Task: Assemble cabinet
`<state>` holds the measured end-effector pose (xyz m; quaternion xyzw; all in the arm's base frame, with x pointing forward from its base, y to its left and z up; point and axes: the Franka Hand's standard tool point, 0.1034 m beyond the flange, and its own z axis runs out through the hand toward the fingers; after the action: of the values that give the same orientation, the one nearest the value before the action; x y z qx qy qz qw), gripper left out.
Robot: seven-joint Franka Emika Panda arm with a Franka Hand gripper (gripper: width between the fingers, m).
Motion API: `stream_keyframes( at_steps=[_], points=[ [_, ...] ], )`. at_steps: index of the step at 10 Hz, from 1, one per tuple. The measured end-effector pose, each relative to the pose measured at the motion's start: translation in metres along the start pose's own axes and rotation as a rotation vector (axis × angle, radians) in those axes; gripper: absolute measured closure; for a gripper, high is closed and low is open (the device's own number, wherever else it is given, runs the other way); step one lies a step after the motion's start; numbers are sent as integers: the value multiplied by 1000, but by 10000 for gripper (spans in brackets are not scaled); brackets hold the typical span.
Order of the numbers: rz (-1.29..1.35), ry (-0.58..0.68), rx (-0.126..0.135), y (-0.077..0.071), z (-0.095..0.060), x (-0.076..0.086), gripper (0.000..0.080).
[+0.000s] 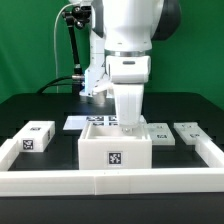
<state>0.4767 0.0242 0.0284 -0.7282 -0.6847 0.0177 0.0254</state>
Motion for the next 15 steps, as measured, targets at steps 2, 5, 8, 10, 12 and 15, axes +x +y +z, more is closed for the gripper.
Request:
stream_keyframes(
  at_steps=[2,5,8,10,12,15],
  points=[
    [-4,2,-3,2,0,1,761],
    [-14,7,-9,8,0,9,761],
    [-35,37,-39,33,-2,51,761],
    [-25,37,-21,35,-2,75,761],
    [-13,37,-22,34,-2,85,761],
    [33,35,-21,33,-1,89,761]
  ],
)
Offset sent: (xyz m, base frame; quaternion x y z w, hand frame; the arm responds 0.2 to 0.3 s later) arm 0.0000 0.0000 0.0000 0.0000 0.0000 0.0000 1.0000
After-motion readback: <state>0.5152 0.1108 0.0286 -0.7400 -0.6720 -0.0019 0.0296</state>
